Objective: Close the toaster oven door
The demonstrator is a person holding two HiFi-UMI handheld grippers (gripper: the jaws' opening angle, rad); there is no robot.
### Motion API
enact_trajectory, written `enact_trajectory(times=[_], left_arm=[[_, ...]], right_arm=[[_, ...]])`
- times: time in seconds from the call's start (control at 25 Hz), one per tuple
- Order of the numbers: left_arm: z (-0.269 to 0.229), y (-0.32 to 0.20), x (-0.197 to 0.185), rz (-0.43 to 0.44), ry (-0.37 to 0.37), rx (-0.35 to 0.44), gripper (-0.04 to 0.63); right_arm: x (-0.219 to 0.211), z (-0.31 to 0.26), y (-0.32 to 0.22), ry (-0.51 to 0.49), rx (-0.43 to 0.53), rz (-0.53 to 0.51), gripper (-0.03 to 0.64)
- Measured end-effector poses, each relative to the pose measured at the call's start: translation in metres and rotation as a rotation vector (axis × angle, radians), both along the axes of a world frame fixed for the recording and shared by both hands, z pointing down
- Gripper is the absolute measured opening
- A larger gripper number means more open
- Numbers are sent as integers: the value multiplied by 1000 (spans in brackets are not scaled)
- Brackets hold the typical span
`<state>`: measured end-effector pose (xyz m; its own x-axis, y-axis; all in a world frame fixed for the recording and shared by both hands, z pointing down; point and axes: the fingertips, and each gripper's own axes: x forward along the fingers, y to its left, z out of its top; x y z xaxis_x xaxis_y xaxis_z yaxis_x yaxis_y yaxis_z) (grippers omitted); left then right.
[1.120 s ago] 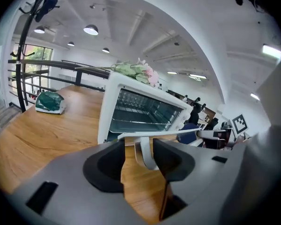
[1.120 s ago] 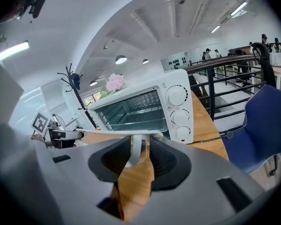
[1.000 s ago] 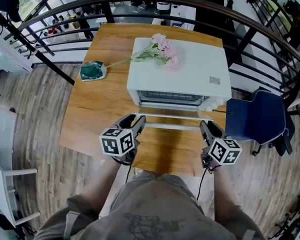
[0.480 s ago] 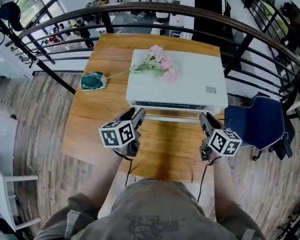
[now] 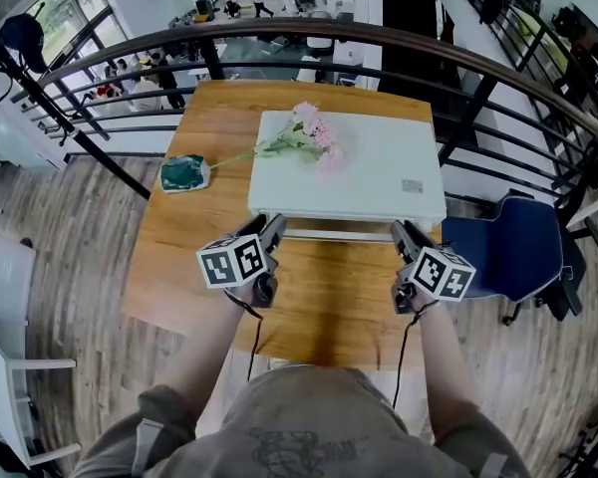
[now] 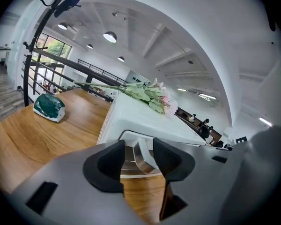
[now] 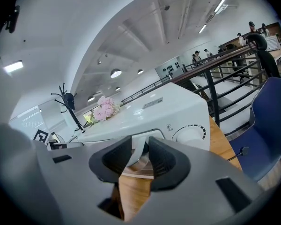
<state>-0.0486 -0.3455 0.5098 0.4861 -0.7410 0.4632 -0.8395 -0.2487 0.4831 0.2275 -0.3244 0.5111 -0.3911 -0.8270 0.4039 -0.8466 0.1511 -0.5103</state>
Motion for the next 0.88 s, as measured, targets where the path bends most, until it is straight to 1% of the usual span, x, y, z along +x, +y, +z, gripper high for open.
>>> enact_trajectory(times=[0.12, 0.2, 0.28, 0.36, 0.44, 0.56, 0.68, 0.88], left_arm=[[0, -3, 1, -3, 2, -4, 207], [-1, -2, 0, 2, -21, -15, 207], [-6, 1, -3, 26, -100, -12, 207], [-14, 5, -8, 41, -173, 19, 207], [-18, 12, -12, 53, -190, 31, 207], [-28, 25, -17, 61, -195, 53, 207], [-50, 33, -24, 60, -226, 117, 207], [-109, 44, -24, 72, -265, 264, 207]], right_arm=[[1, 0, -2, -8, -4, -5, 129], [1, 0, -2, 34, -4, -21, 131], [-1, -1, 0, 133, 8, -41, 138], [-1, -6, 4, 203, 26, -51, 140], [1, -14, 10, 216, 41, -53, 140], [3, -35, 21, 193, 74, -51, 140], [4, -69, 33, 177, 138, -54, 140], [-3, -145, 51, 174, 294, -80, 140]])
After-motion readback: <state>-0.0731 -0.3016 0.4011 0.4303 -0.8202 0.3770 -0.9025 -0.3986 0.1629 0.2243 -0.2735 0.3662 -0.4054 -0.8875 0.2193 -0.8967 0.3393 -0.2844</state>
